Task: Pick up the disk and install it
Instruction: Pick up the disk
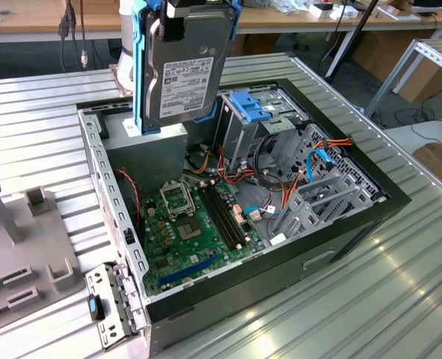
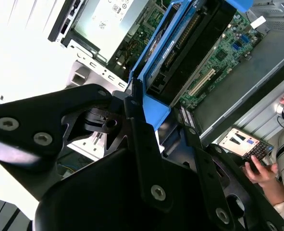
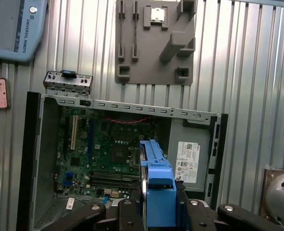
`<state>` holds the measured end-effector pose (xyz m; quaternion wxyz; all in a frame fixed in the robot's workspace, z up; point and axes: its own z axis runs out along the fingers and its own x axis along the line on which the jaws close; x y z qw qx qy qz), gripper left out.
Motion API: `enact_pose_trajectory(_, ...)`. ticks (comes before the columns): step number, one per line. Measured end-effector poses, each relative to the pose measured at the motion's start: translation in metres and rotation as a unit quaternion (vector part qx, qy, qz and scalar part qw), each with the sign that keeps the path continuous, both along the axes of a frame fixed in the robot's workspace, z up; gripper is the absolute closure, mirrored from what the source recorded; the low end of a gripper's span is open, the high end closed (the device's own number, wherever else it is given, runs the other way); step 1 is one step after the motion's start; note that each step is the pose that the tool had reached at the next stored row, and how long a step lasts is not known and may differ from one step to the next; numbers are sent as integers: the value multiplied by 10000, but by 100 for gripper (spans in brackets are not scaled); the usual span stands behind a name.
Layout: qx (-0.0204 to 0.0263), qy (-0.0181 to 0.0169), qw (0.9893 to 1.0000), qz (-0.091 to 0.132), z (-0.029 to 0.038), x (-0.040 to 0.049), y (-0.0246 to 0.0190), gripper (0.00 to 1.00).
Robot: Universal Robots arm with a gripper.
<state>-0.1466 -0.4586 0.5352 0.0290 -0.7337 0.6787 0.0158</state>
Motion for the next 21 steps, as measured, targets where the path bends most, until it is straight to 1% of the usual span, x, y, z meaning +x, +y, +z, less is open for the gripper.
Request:
enact_pose_trajectory(11, 0, 0, 10000, 1, 0, 4, -3, 63)
enact_pose_trajectory(14, 0, 0, 10000, 1, 0, 4, -25, 63)
enact_pose_trajectory(21, 0, 0, 10000, 0, 0, 5, -60, 63)
